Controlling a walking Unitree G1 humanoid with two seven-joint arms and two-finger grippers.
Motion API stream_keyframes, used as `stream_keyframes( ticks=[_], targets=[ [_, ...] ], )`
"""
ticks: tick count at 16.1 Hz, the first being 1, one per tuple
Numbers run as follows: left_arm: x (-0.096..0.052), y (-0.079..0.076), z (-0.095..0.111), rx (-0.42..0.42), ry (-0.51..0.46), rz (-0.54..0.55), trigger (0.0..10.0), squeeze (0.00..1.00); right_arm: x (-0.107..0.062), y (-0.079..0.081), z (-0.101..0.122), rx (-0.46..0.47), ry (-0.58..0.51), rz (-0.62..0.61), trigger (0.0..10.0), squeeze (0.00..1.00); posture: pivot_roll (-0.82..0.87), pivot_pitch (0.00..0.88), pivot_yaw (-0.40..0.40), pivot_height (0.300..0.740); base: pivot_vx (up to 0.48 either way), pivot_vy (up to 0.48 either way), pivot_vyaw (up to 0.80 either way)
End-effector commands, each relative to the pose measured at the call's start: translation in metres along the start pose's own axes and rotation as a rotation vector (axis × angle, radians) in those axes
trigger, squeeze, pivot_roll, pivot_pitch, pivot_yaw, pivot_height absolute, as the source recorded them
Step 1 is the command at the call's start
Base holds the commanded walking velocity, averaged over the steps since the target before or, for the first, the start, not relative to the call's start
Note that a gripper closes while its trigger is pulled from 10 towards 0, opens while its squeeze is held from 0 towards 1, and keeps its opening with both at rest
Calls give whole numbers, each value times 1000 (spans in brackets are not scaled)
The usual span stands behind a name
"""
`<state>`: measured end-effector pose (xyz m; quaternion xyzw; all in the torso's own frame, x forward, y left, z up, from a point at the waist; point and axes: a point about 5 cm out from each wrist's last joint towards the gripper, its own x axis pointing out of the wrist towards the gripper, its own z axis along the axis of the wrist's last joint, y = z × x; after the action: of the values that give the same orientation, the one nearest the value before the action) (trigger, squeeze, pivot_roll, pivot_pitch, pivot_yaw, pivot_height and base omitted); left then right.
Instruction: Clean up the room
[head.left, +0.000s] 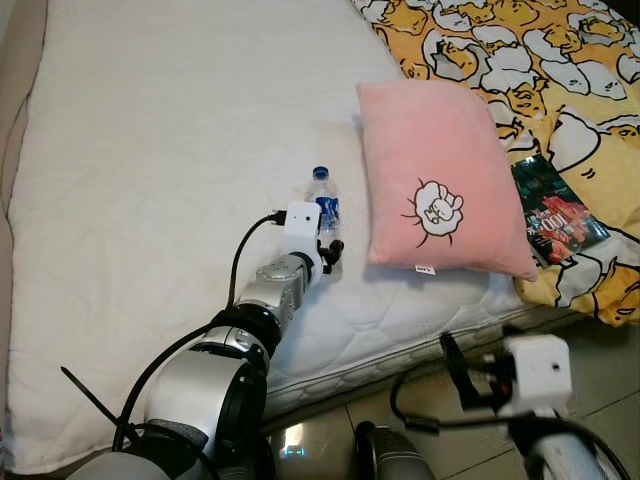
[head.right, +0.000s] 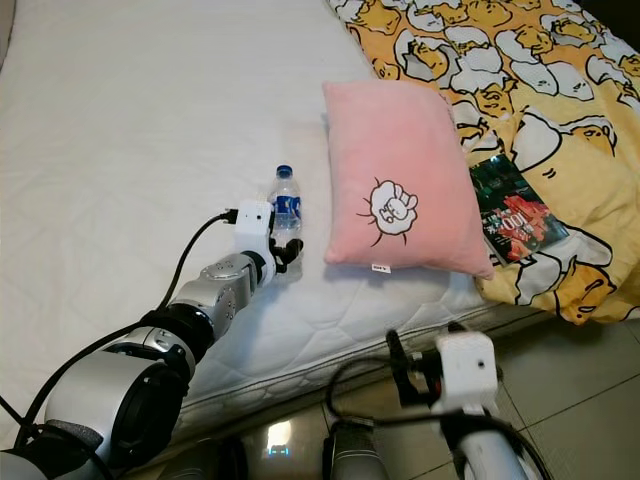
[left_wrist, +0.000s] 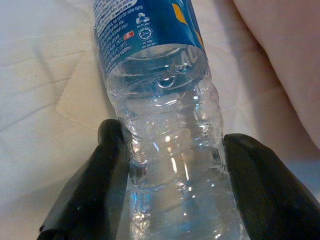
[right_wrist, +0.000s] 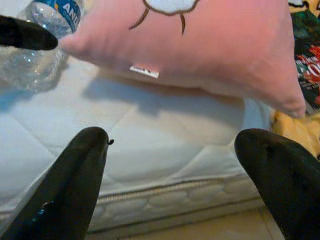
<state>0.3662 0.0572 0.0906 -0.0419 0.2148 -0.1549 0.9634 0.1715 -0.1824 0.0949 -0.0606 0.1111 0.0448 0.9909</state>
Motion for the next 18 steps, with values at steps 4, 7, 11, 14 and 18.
stream_keyframes(
  ticks=[4, 7, 11, 14, 18],
  targets=[
    [-5, 12, 3, 87, -108, -12, 0, 0, 31, -4, -6, 38, -16, -14, 10000, 0, -207, 0, -16, 740, 0, 0, 0],
    [-19, 29, 20, 104, -310, 21, 0, 0, 62, -3, 0, 52, -65, -2, 10000, 0, -124, 0, -13, 740, 0, 0, 0],
    [-53, 68, 33, 121, -525, 137, 0, 0, 78, -10, 14, 67, -151, -47, 10000, 0, -77, 0, -7, 740, 0, 0, 0],
    [-97, 114, 1, 213, -530, 287, 0, 0, 77, -24, 24, 50, -260, -108, 10000, 0, -56, 0, -8, 740, 0, 0, 0],
    [-111, 101, -26, 200, -462, 226, 10000, 0, 75, -28, 15, 60, -246, -125, 10000, 0, -56, 0, -8, 740, 0, 0, 0]
  ],
)
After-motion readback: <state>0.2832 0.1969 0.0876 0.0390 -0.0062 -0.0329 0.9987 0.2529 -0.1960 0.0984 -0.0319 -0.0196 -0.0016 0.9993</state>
